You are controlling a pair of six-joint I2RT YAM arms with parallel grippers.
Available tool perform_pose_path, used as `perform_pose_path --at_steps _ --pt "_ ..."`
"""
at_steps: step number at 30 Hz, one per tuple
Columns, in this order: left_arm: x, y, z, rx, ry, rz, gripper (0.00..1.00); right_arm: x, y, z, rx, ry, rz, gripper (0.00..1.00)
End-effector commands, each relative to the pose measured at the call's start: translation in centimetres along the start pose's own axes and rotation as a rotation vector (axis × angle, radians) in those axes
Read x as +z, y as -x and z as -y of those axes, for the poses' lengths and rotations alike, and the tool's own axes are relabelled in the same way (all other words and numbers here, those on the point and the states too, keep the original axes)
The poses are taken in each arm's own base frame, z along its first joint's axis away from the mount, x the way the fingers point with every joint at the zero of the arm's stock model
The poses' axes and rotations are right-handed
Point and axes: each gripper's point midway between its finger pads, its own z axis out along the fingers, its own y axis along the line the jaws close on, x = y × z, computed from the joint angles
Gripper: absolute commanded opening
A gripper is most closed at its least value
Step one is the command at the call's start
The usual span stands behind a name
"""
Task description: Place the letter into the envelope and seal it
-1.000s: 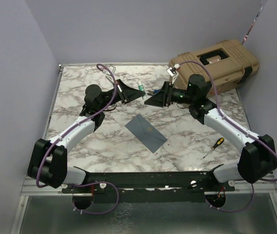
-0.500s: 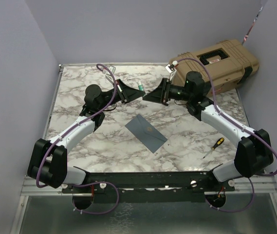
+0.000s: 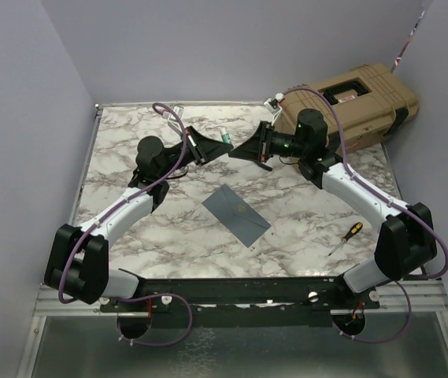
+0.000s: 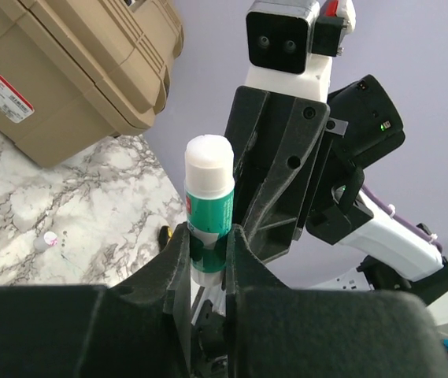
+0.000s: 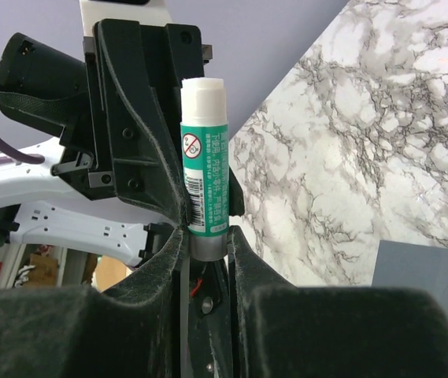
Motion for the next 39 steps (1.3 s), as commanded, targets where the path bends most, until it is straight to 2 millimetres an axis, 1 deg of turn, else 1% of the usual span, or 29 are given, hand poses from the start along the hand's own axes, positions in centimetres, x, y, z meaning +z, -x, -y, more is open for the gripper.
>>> perform_pose_path --at_steps 1,2,4,7,8,10,14,17,18,20,22,24,27,29,30,32,34,35,37,38,39 --pt "0.0 0.4 1.4 0.060 -0.028 0.012 0.27 0.4 -0.3 -0.5 -0.059 0.025 -0.047 0.00" --pt "0.0 0.5 1.4 0.064 -0.025 0.014 0.34 0.4 -0.4 -0.7 -0.066 0.034 -0.058 0.00" --pt "0.0 0.7 1.3 0.070 -0.015 0.019 0.42 0.3 -0.7 -0.9 -0.078 0.047 -0.079 0.00" --pt "0.0 1.1 0.9 0.089 0.006 0.028 0.44 0.2 -1.0 -1.0 -0.080 0.054 -0.093 0.00" --pt "0.1 1.2 0.7 0.096 0.018 0.031 0.43 0.2 -1.0 -1.0 -0.079 0.058 -0.095 0.00" --pt "0.1 1.5 0.5 0.113 0.031 0.038 0.36 0.2 -1.1 -1.1 -0.076 0.070 -0.102 0.00" --pt "0.3 1.7 0.0 0.112 0.044 0.041 0.18 0.3 -1.3 -1.2 -0.077 0.085 -0.122 0.00" --pt "0.3 1.5 -0.4 0.112 0.050 0.036 0.06 0.4 -1.4 -1.1 -0.078 0.095 -0.137 0.00" --pt "0.3 1.6 -0.4 0.114 0.052 0.038 0.00 0.5 -1.5 -1.0 -0.077 0.091 -0.142 0.00" --pt "0.3 1.8 -0.4 0.119 0.057 0.052 0.00 0.5 -1.4 -0.7 -0.084 0.077 -0.142 0.00" --pt "0.3 2.4 -1.0 0.118 0.101 0.079 0.00 0.6 -1.0 -0.1 -0.102 0.034 -0.132 0.00" --pt "0.1 2.9 -2.6 0.088 0.196 0.103 0.00 0.8 -0.7 1.1 -0.142 -0.057 -0.130 0.00" --pt "-0.4 3.5 -5.5 0.028 0.355 0.150 0.00 2.0 -0.6 2.8 -0.344 -0.264 -0.140 0.00" --pt "-1.5 4.0 -8.1 -0.013 0.524 0.183 0.00 2.8 -0.6 4.1 -0.454 -0.405 -0.135 0.00" --pt "-1.8 4.2 -8.8 -0.016 0.568 0.193 0.00 3.2 -0.9 5.1 -0.502 -0.471 -0.145 0.00" --pt "-2.2 4.5 -9.3 -0.028 0.617 0.207 0.00 3.4 -1.0 7.2 -0.576 -0.634 -0.139 0.00" --pt "-2.4 4.8 -9.8 -0.047 0.670 0.207 0.00 2.9 -0.3 9.3 -0.669 -0.847 -0.108 0.00" --pt "-2.6 4.9 -10.1 -0.054 0.701 0.208 0.00 2.6 0.1 10.0 -0.726 -0.941 -0.097 0.00" --pt "-2.8 5.3 -10.0 -0.063 0.725 0.223 0.00 1.8 1.1 10.7 -0.790 -1.104 -0.049 0.00" --pt "-2.8 5.4 -9.9 -0.068 0.725 0.231 0.00 1.6 1.4 10.7 -0.802 -1.135 -0.046 0.00" --pt "-2.7 5.5 -9.7 -0.069 0.721 0.232 0.00 2.0 1.1 10.4 -0.785 -1.108 -0.068 0.03"
